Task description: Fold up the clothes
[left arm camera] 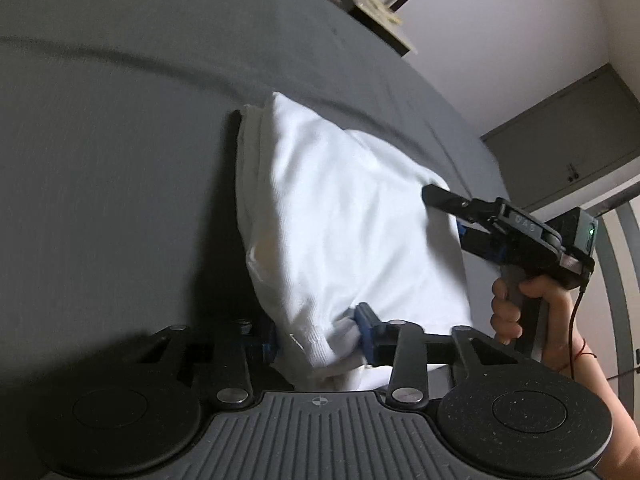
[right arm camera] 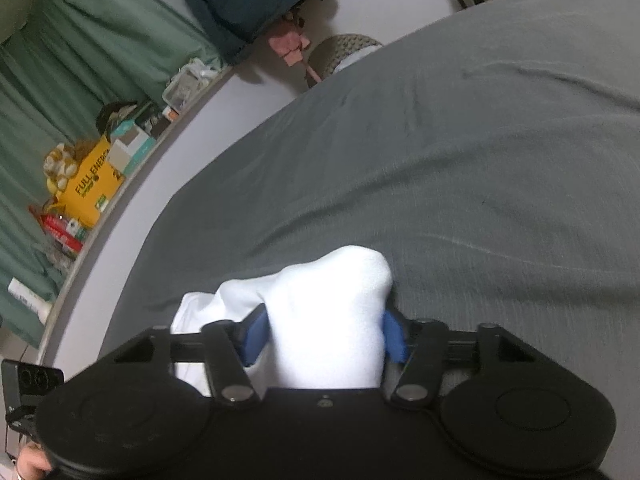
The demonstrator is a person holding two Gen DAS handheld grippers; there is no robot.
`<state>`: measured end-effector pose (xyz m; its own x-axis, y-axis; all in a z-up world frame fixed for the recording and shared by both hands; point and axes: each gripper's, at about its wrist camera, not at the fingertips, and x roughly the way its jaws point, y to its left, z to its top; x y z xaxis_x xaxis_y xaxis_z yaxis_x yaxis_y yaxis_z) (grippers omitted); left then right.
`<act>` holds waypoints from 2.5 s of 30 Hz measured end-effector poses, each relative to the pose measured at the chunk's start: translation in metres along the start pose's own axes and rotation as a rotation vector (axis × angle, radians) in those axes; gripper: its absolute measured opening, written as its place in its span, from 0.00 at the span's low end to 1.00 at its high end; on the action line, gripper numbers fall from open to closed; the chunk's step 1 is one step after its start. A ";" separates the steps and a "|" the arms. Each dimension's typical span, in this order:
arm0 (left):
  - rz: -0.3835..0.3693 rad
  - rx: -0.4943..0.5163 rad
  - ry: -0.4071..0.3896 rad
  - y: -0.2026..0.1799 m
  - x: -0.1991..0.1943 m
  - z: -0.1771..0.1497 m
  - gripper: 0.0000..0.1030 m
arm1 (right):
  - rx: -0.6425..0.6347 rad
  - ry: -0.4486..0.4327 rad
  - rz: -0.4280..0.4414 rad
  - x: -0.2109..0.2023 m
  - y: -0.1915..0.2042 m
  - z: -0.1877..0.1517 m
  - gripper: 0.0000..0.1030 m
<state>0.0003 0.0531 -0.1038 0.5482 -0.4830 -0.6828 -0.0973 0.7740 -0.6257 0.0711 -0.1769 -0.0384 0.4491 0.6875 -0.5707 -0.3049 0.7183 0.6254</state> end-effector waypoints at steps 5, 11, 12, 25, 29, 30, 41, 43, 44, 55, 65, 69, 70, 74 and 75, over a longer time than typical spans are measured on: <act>0.005 0.100 -0.112 -0.034 -0.004 0.004 0.25 | -0.029 -0.063 -0.004 -0.018 0.005 0.000 0.36; -0.047 0.245 -0.196 -0.108 0.014 0.019 0.24 | -0.035 -0.171 -0.042 -0.068 -0.009 0.032 0.35; -0.053 0.268 -0.209 -0.124 0.021 0.022 0.24 | -0.053 -0.183 -0.062 -0.079 -0.013 0.042 0.35; -0.108 0.224 -0.224 -0.238 0.182 0.068 0.24 | -0.130 -0.176 -0.378 -0.131 -0.124 0.166 0.36; -0.041 0.205 -0.206 -0.237 0.212 0.063 0.24 | -0.080 -0.159 -0.415 -0.108 -0.165 0.163 0.39; -0.033 0.203 -0.205 -0.234 0.214 0.060 0.24 | -0.060 -0.164 -0.426 -0.105 -0.172 0.159 0.44; 0.009 0.233 -0.203 -0.210 0.190 0.045 0.63 | -0.079 -0.371 -0.369 -0.136 -0.158 0.128 0.48; 0.058 0.274 -0.211 -0.217 0.184 0.045 0.71 | -0.099 -0.328 -0.366 -0.125 -0.153 0.121 0.48; 0.068 0.289 -0.227 -0.217 0.176 0.042 0.72 | -0.089 -0.283 -0.381 -0.118 -0.155 0.118 0.48; -0.040 0.353 -0.466 -0.238 0.129 0.070 0.77 | -0.326 -0.268 -0.478 -0.139 -0.126 0.036 0.57; 0.015 0.533 -0.349 -0.291 0.209 0.108 0.77 | -0.336 -0.336 -0.455 -0.139 -0.149 0.038 0.64; 0.104 0.577 -0.280 -0.279 0.223 0.104 0.76 | -0.372 -0.311 -0.437 -0.135 -0.160 0.033 0.64; 0.099 0.598 -0.282 -0.276 0.219 0.100 0.77 | -0.378 -0.307 -0.432 -0.136 -0.161 0.030 0.64; 0.152 0.632 -0.288 -0.259 0.202 0.087 0.78 | -0.385 -0.290 -0.442 -0.144 -0.161 0.022 0.64; 0.142 0.612 -0.289 -0.252 0.195 0.083 0.78 | -0.381 -0.285 -0.447 -0.146 -0.160 0.019 0.65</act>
<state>0.2005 -0.2021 -0.0475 0.7727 -0.2967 -0.5612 0.2547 0.9547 -0.1541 0.0707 -0.3948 -0.0450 0.7906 0.2960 -0.5360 -0.2902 0.9520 0.0977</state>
